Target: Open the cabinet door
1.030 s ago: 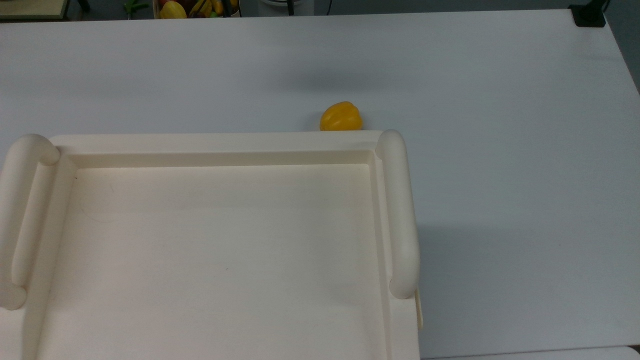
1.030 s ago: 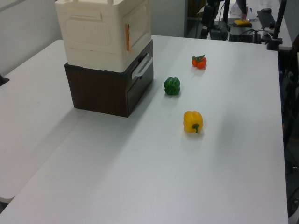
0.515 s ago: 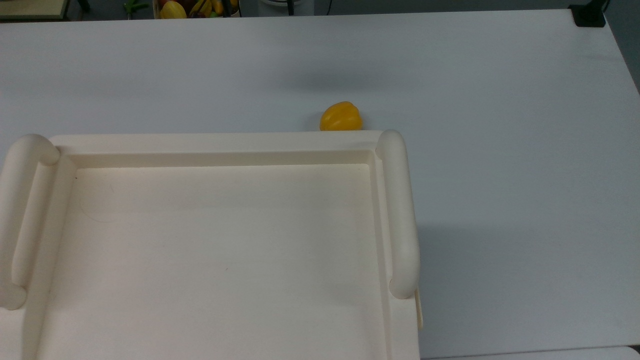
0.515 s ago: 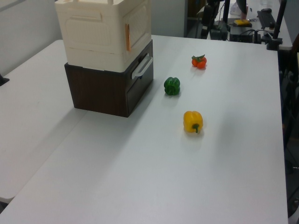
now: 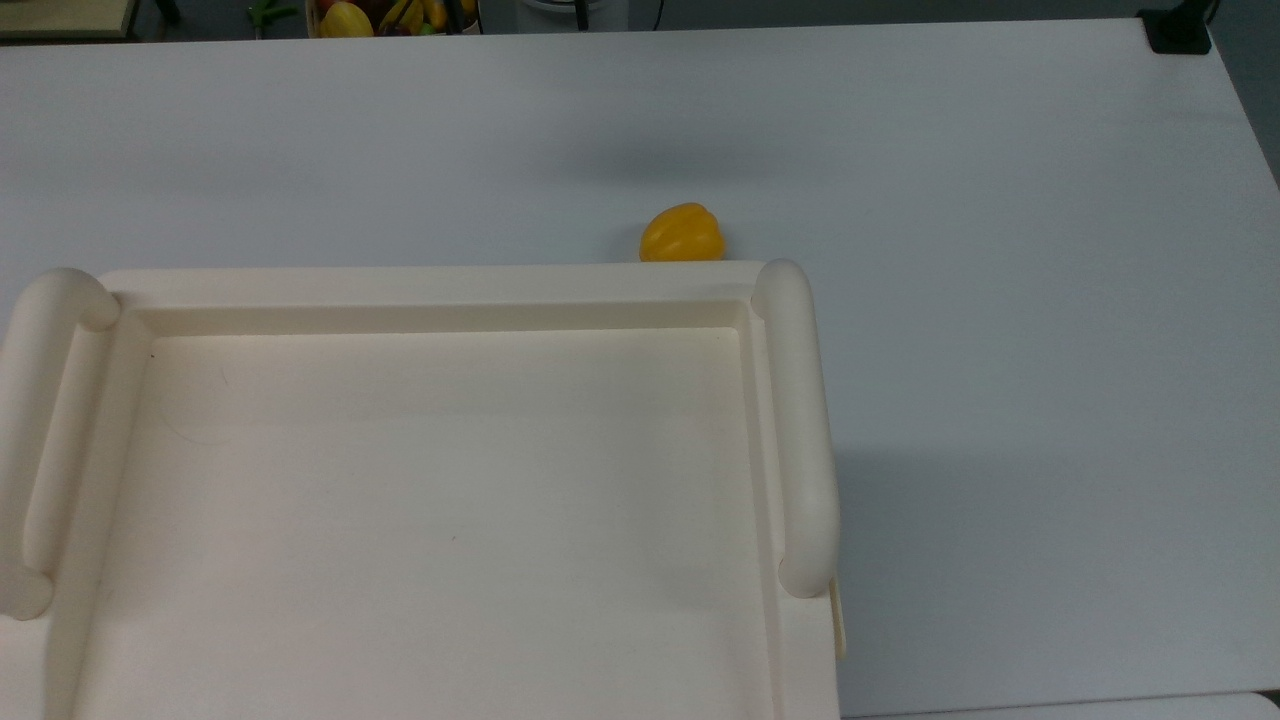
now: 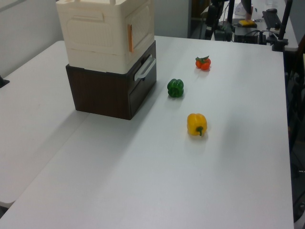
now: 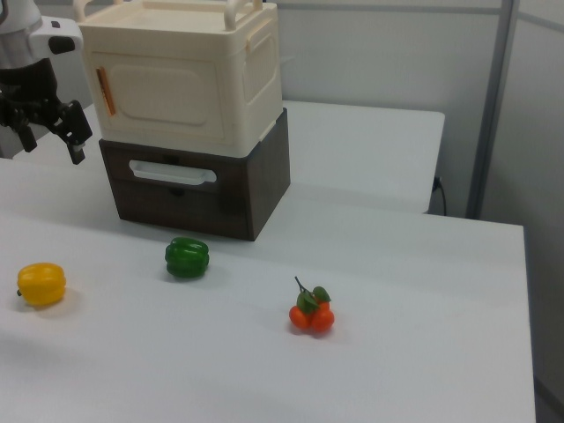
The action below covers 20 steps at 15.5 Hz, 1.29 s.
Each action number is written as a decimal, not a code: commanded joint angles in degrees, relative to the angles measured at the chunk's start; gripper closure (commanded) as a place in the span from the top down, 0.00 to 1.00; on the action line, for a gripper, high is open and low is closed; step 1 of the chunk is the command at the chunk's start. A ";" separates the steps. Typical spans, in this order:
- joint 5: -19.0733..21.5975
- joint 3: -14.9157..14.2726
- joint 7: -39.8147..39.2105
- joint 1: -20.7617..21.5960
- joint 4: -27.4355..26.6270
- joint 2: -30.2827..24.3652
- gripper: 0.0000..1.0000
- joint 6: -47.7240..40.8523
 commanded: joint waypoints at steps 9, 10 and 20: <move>0.23 3.33 -0.43 2.12 -0.44 3.53 0.99 24.70; 0.32 3.33 -0.43 2.47 -0.36 4.32 0.96 27.69; -0.65 3.33 -0.51 5.19 0.00 12.58 0.57 53.37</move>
